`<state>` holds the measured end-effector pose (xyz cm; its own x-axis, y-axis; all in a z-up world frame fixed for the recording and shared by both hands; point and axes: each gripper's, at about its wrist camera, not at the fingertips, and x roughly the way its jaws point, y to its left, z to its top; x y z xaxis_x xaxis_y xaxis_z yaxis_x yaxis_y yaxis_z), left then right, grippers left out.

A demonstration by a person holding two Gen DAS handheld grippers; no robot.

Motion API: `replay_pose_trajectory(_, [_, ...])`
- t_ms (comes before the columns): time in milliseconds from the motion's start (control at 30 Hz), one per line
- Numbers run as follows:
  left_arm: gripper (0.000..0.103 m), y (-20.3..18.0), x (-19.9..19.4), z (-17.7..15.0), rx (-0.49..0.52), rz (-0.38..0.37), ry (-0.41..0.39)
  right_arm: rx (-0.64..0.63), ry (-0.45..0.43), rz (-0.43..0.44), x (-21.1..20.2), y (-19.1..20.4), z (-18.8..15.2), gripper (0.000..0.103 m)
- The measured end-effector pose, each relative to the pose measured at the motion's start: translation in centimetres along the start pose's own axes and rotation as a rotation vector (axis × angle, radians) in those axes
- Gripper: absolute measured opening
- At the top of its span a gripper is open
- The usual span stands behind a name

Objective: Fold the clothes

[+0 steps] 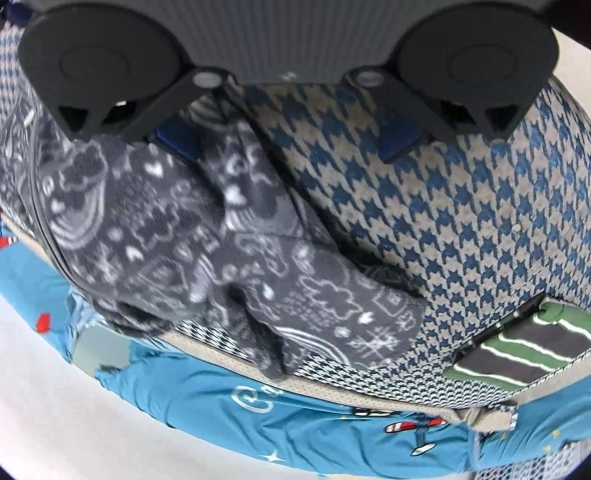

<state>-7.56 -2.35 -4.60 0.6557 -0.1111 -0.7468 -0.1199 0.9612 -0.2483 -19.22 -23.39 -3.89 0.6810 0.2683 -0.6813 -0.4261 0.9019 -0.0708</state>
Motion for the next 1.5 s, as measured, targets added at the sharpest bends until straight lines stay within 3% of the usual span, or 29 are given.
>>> replay_pose_trajectory(133, [0.103, 0.2, 1.0, 1.1, -0.021, 0.015, -0.007, -0.046, 0.011, -0.061, 1.0, 0.8, 0.0, 0.068])
replay_pose_trajectory(367, [0.102, 0.0, 3.3, 3.3, -0.023, 0.041, -0.014, -0.033, 0.0, -0.122, 1.8, 0.9, 1.0, 0.026])
replay_pose_trajectory(433, [0.097, -0.1, 3.9, 3.9, -0.012, 0.049, -0.016, -0.008, -0.006, -0.12, 1.8, 0.7, 1.4, 0.021])
replay_pose_trajectory(500, [0.084, -0.3, 4.4, 4.7, 0.02, 0.045, -0.015, 0.028, -0.013, -0.099, 1.8, 0.5, 1.7, 0.018])
replay_pose_trajectory(667, [0.066, -1.1, 5.5, 6.6, 0.075, 0.023, 0.001, 0.094, -0.029, -0.016, 1.5, 0.6, 2.9, 0.018])
replay_pose_trajectory(833, [0.066, -1.3, 6.4, 9.2, 0.102, 0.046, -0.028, 0.11, -0.032, 0.094, 1.8, 1.8, 3.7, 0.017])
replay_pose_trajectory(967, [0.059, -1.5, 6.6, 11.7, 0.147, 0.109, -0.087, 0.114, -0.039, 0.189, 2.5, 3.4, 4.4, 0.017])
replay_pose_trajectory(1133, [0.059, -0.1, 7.4, 14.6, 0.123, 0.141, -0.099, 0.142, -0.052, 0.325, 3.7, 5.6, 5.7, 0.017])
replay_pose_trajectory(1367, [0.06, 1.5, 8.3, 16.9, 0.154, 0.214, -0.125, 0.128, -0.058, 0.449, 6.1, 8.7, 7.7, 0.017])
replay_pose_trajectory(1433, [0.062, 2.3, 9.0, 17.0, 0.154, 0.242, -0.105, 0.112, -0.039, 0.469, 6.9, 9.6, 8.0, 0.017])
replay_pose_trajectory(1500, [0.071, 2.9, 9.5, 16.8, 0.155, 0.275, -0.094, 0.109, -0.013, 0.47, 7.5, 10.0, 8.0, 0.019])
